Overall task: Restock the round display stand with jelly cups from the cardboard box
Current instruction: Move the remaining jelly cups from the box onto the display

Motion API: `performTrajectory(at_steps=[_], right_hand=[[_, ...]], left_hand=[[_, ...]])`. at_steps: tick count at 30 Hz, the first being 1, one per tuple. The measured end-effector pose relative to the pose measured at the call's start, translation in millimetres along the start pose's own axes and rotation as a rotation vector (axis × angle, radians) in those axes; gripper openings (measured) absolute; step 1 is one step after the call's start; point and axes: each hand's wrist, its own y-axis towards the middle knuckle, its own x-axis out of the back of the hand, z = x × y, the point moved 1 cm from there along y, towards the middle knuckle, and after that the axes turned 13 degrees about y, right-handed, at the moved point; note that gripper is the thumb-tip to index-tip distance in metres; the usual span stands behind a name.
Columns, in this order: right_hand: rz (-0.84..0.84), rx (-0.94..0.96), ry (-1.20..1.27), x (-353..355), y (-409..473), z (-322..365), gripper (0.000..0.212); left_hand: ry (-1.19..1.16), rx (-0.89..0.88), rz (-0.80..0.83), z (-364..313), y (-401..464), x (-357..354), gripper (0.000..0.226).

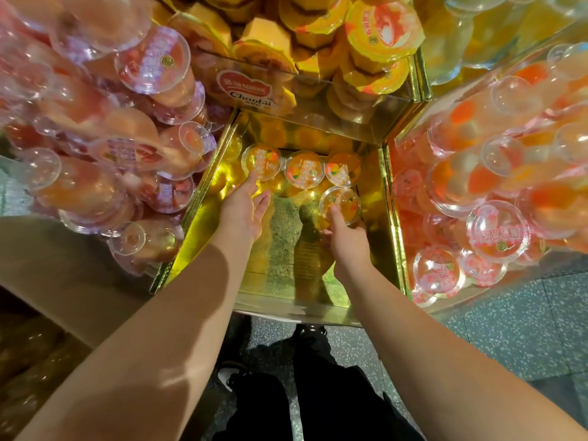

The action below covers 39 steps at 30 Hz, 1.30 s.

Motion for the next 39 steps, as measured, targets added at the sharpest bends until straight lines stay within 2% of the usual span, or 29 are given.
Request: performTrajectory(at_steps=[2, 3, 7, 10, 13, 16, 19, 22, 26, 29, 34, 39], right_hand=[[0.026, -0.040, -0.036, 3.8, -8.3, 1.2, 0.102], [0.046, -0.061, -0.037, 8.1, -15.3, 1.7, 0.106], [0.171, -0.051, -0.182, 27.8, -51.6, 3.6, 0.073], [0.254, 0.091, -0.393, 31.1, -89.3, 19.5, 0.034], [0.391, 0.236, -0.641, 4.6, -137.7, 34.7, 0.021], [0.535, 0.420, -0.859, -47.5, -186.4, 31.7, 0.023], [0.705, 0.641, -1.114, -112.2, -243.3, 9.9, 0.029], [0.913, 0.846, -1.286, -175.8, -284.1, -37.2, 0.034], [1.069, 0.958, -1.534, -230.6, -318.3, -116.2, 0.041], [1.096, 0.996, -1.706, -255.7, -322.6, -170.2, 0.041], [0.981, 0.823, -2.061, -283.5, -289.5, -228.2, 0.038], [0.832, 0.698, -2.265, -291.2, -227.3, -261.9, 0.056]], left_hand=[[0.018, 0.007, -0.009, 3.3, -14.5, 5.3, 0.043], [0.037, 0.012, 0.002, 5.7, -23.5, 9.0, 0.037], [0.151, 0.049, 0.107, 15.6, -72.6, 36.5, 0.008], [0.171, 0.028, 0.172, 16.0, -117.7, 76.2, 0.009], [0.213, -0.029, 0.160, 4.0, -159.4, 131.2, 0.010], [0.311, -0.116, 0.027, -12.0, -196.8, 195.4, 0.018], [0.518, -0.216, -0.212, -17.1, -224.8, 273.4, 0.017], [0.668, -0.240, -0.384, -9.5, -247.8, 353.4, 0.018], [0.846, -0.195, -0.568, 23.1, -252.1, 449.7, 0.030], [0.867, -0.086, -0.570, 63.6, -243.6, 503.0, 0.034], [0.997, 0.119, -0.504, 126.5, -223.8, 557.5, 0.039], [1.091, 0.282, -0.340, 160.8, -203.4, 583.5, 0.049]])
